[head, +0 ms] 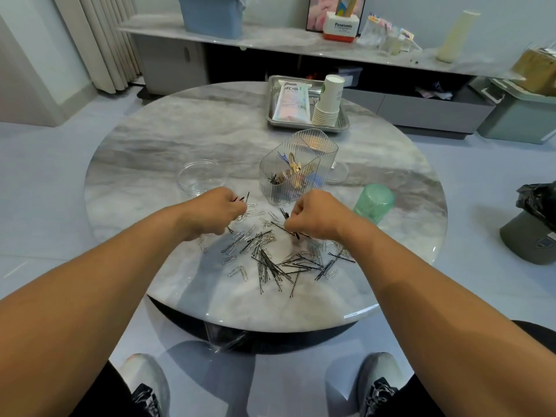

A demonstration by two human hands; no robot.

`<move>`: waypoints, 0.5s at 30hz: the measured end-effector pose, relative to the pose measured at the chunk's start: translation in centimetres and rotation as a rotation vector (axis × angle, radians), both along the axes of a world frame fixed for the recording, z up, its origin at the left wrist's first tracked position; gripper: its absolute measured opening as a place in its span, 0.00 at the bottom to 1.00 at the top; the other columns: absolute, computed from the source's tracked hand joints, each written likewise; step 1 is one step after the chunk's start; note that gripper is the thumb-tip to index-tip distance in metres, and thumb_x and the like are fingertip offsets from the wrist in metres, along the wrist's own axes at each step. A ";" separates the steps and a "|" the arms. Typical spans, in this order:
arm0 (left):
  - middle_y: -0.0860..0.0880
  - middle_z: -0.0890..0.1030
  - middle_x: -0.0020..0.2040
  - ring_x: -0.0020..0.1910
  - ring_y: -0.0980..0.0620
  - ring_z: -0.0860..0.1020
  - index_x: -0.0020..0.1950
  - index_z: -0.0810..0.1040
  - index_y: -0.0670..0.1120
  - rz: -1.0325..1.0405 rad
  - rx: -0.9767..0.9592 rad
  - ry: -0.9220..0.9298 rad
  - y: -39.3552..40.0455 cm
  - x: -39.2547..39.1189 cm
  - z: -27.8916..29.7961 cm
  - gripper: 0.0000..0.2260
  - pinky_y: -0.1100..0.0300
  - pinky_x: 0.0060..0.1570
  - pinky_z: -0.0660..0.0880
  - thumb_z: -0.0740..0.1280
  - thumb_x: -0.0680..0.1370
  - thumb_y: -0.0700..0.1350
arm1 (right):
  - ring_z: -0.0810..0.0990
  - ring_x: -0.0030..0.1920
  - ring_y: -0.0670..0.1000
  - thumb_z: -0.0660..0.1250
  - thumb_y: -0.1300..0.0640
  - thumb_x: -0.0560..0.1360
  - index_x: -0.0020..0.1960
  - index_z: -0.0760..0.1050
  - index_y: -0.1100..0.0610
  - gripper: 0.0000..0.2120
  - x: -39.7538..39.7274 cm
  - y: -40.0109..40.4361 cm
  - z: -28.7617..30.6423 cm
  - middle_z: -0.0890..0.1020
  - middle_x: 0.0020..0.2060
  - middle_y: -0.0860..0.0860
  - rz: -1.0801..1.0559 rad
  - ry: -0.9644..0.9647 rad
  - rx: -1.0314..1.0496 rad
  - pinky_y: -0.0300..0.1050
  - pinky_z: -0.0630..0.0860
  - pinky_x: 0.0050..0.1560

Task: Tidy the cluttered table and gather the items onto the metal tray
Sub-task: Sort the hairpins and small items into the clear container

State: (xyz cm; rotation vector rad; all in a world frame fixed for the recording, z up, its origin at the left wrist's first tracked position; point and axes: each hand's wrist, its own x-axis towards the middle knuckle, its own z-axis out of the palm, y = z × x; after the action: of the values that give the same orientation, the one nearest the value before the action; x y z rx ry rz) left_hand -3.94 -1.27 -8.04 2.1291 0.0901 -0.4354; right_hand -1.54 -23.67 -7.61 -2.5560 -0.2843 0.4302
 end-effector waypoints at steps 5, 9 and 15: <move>0.45 0.76 0.44 0.26 0.57 0.61 0.48 0.70 0.43 0.109 -0.417 0.147 -2.0 -0.8 0.7 0.06 0.64 0.26 0.60 0.61 0.84 0.40 | 0.79 0.35 0.50 0.72 0.61 0.72 0.47 0.81 0.70 0.11 -0.2 0.2 0.1 0.85 0.38 0.60 -0.204 0.224 0.480 0.40 0.70 0.30; 0.45 0.78 0.42 0.25 0.58 0.61 0.50 0.69 0.44 0.096 -0.569 0.164 -3.2 -1.3 0.5 0.04 0.66 0.25 0.60 0.59 0.85 0.38 | 0.79 0.29 0.46 0.71 0.64 0.75 0.46 0.78 0.64 0.03 -0.4 0.7 0.0 0.82 0.33 0.55 -0.251 0.383 0.709 0.35 0.67 0.24; 0.44 0.77 0.42 0.28 0.57 0.63 0.63 0.71 0.39 0.025 -0.531 0.080 -3.6 -1.2 -0.1 0.08 0.66 0.26 0.64 0.60 0.84 0.35 | 0.81 0.36 0.46 0.76 0.61 0.71 0.54 0.80 0.71 0.17 -0.7 0.8 -0.4 0.83 0.39 0.56 -0.176 0.373 0.653 0.37 0.71 0.33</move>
State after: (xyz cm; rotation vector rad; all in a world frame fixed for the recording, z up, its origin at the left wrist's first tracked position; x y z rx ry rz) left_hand -5.13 -4.86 -8.18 1.5882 0.0403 -0.4705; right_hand -2.26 -22.89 -7.98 -1.8054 -0.0449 0.6156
